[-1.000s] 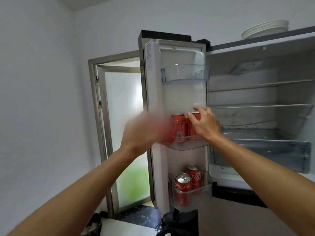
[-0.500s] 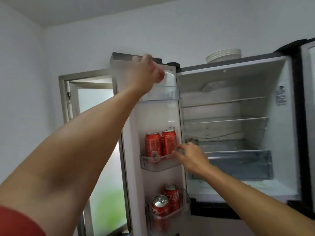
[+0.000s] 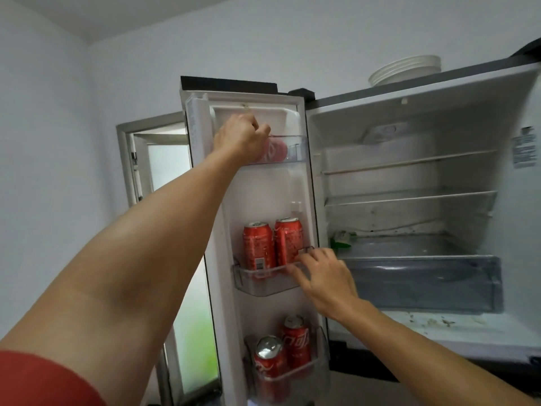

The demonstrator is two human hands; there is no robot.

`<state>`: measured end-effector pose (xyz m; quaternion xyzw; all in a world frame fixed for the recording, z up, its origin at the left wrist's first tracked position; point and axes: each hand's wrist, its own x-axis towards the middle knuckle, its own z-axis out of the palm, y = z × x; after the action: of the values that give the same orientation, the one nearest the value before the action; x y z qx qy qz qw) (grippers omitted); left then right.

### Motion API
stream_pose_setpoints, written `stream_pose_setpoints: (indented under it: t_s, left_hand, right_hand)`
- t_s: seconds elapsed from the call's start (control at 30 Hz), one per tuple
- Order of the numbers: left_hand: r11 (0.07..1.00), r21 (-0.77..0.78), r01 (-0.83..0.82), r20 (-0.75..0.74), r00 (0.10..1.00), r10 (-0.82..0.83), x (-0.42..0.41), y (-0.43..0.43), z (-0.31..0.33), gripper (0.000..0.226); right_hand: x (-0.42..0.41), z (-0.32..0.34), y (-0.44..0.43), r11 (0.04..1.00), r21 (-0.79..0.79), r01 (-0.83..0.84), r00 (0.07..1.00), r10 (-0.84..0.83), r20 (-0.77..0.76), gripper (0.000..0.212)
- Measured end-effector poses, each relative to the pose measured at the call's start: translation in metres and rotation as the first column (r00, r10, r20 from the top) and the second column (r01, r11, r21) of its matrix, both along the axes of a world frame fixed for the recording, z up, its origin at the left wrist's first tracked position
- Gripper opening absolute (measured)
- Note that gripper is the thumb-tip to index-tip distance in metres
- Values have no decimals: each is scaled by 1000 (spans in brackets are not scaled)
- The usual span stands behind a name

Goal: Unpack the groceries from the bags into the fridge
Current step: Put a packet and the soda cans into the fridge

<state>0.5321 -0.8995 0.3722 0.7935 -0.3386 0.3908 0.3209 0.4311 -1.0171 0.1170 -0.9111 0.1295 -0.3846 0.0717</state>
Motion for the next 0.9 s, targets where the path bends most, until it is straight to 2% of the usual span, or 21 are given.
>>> stream_pose_setpoints:
  t_s: [0.1,0.23,0.33,0.4,0.5,0.63,0.77,0.9]
  left_hand:
    - [999,-43,29,6,1000,-29,-1,3,-9,47]
    - [993,-101,57,155,987,-40,-14,24,-41,39]
    - [991,-115,73,283,958,-38,-27,55,-75,31]
    - [994,-93,55,307,951,-24,-33,86,-99,27]
    - [1000,-18,-22,216,976,25,-37,144,-141,24]
    - [983,87,-165,2,986,165,-45,237,-205,20]
    - [925,261,-277,-171,929,327,-74,347,-275,21]
    - [847,378,-375,-276,827,489,-118,488,-344,22]
  right_hand:
    - [-2,-1,0,1000,-13,-12,1000,12,11,47]
    - [-6,1,7,999,-44,10,1000,-10,16,46]
    - [-12,-2,25,996,-84,-5,996,13,91,44]
    - [-14,-3,46,992,-113,-61,984,79,162,42]
    - [-15,-7,86,982,-123,-142,967,165,192,37]
    - [-12,-23,154,969,-84,-230,972,234,33,36]
    - [-17,-51,245,954,-24,-299,947,294,-126,39]
    - [-24,-96,370,897,20,-441,865,432,-255,40]
